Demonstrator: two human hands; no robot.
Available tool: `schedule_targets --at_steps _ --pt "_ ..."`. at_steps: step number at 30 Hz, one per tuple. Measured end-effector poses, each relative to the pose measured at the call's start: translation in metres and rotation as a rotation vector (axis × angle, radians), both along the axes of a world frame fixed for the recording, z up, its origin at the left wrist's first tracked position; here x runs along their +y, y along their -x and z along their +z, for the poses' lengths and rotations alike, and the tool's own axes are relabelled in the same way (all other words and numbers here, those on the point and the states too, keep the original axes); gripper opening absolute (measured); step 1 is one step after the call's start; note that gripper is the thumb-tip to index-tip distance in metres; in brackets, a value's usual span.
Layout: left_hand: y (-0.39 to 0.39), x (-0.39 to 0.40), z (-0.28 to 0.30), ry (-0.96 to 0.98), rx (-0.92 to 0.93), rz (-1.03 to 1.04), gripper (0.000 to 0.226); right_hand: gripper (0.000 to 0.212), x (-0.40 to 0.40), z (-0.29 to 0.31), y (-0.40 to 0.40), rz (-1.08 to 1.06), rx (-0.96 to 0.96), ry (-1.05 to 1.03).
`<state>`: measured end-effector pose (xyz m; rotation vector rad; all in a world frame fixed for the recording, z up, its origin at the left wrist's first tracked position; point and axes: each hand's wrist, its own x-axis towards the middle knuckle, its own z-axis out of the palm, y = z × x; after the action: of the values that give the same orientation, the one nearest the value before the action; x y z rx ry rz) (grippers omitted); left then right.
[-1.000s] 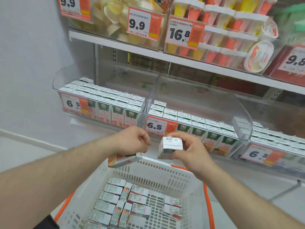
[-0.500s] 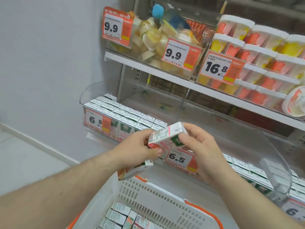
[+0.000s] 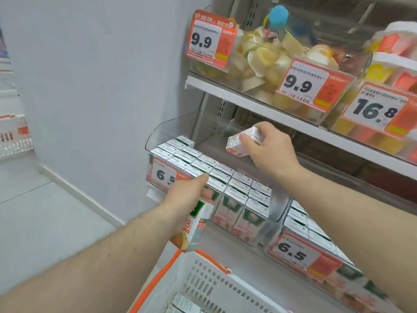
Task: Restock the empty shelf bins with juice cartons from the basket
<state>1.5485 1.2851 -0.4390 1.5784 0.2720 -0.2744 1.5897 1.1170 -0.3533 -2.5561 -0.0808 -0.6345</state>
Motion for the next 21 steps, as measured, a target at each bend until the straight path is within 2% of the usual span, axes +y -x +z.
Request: schedule_targets --at_steps 3,8,13,17,21 --pt "-0.006 0.000 -0.006 0.039 0.057 0.005 0.050 0.039 0.008 -0.017 -0.045 -0.058 0.070 0.193" --pt "-0.015 -0.006 -0.012 0.100 0.041 0.076 0.041 0.054 0.032 -0.039 -0.101 -0.096 0.322 0.044" --pt "-0.020 -0.002 -0.015 0.096 0.057 0.033 0.041 0.039 0.058 -0.050 -0.134 -0.039 0.460 0.056" --pt "-0.020 -0.003 -0.016 0.128 0.053 0.039 0.037 0.057 0.067 -0.059 -0.146 0.004 0.592 -0.020" --pt "-0.020 -0.005 -0.017 0.158 0.055 0.060 0.035 0.061 0.073 -0.061 -0.146 0.044 0.787 -0.273"
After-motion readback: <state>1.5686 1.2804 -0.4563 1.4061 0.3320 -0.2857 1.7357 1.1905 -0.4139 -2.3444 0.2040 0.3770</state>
